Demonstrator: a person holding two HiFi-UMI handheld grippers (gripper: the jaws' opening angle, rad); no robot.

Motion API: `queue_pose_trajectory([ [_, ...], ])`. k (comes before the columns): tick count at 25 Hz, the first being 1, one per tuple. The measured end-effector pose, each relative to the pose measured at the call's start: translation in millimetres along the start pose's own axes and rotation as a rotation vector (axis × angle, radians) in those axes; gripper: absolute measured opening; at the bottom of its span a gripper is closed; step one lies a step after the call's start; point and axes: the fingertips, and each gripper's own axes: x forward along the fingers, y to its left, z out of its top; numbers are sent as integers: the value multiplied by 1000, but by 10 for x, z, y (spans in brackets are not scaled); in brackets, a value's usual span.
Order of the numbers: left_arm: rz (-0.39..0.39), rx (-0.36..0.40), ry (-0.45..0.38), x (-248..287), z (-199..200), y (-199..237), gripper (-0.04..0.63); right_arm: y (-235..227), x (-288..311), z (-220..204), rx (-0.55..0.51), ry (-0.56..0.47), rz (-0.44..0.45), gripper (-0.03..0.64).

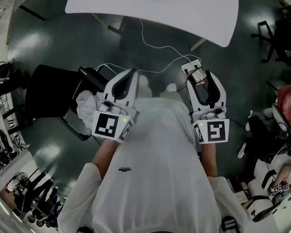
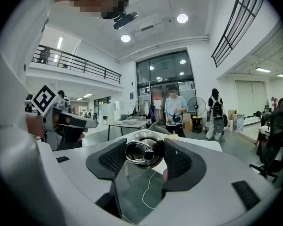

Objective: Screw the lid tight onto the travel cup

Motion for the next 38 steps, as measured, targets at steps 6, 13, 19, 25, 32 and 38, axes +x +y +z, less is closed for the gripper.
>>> queue_pose_trajectory([
  [6,18,1,2,1,-39,-242,2,-147,-158,-28,2,-4,19,241],
  [13,57,14,4,24,-99,-506,2,-384,-328,-65,42,-38,49,241],
  [19,107,5,13,109,-146,-537,2,-565,-263,-91,26,-41,94,241],
  [25,122,-17,2,349,-63,-300,2,-626,120,-16,10,-33,128,241],
  [32,106,-49,-6,911,80,416,3,-649,1050,118,-26,-21,152,241],
  [38,66,-55,-15,1453,532,1294,2,-614,2111,455,-55,4,139,241],
])
